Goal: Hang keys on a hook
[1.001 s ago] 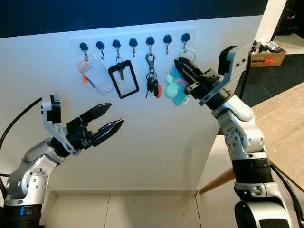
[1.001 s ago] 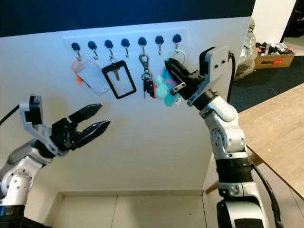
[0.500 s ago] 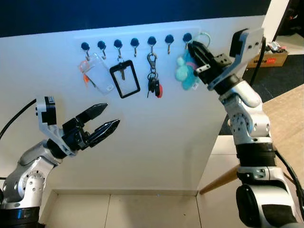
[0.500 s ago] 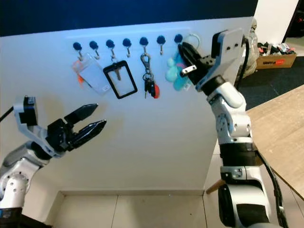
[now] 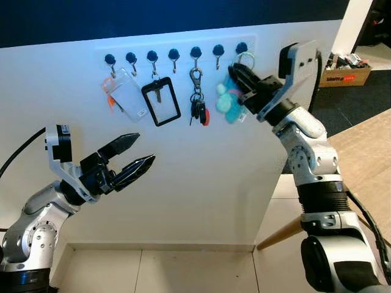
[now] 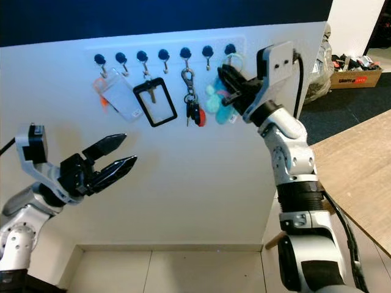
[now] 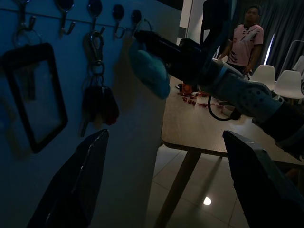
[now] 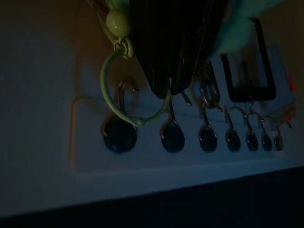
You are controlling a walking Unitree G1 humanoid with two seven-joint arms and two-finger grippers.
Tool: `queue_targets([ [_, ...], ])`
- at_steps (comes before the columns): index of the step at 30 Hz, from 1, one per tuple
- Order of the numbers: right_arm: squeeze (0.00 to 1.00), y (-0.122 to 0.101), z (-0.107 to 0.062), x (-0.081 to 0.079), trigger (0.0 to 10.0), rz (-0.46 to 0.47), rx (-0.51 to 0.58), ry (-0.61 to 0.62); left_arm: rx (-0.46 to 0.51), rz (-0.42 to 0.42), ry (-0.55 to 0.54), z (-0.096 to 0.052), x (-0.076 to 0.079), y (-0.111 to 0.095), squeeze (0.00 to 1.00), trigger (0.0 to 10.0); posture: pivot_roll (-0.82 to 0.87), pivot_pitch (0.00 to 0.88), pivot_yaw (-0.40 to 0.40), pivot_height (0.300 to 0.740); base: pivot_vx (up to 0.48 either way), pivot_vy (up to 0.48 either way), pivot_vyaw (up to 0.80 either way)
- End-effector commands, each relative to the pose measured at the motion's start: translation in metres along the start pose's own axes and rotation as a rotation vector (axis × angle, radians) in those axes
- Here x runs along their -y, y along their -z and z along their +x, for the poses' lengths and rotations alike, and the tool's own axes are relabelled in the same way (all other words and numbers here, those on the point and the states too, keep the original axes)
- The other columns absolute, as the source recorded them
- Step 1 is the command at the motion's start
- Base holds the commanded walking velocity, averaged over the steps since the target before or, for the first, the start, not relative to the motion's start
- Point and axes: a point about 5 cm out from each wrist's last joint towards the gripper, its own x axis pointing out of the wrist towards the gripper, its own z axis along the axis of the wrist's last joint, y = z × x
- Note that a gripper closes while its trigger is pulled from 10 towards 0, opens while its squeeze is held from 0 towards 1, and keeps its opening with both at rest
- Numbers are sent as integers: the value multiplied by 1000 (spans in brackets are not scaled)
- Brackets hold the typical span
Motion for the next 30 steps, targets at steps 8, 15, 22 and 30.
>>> queue_targets([
  [8, 0, 1, 5, -9, 10000, 37, -30, -58, -9, 16, 13, -1, 1, -7, 0, 10000, -109, 16, 99, 740, 0, 0, 0],
  [15, 0, 7, 4, -4, 10000, 73, -78, -14, -14, 15, 25, -1, 2, -7, 0, 10000, -109, 16, 99, 740, 0, 0, 0],
  [22, 0, 6, 4, 0, 10000, 71, -90, 9, -12, 15, 31, 0, 3, -7, 0, 10000, -114, 19, 99, 740, 0, 0, 0],
  [30, 0, 8, 3, 1, 10000, 40, -128, 30, -8, 15, 31, 1, 4, -7, 0, 10000, -117, 18, 96, 740, 0, 0, 0],
])
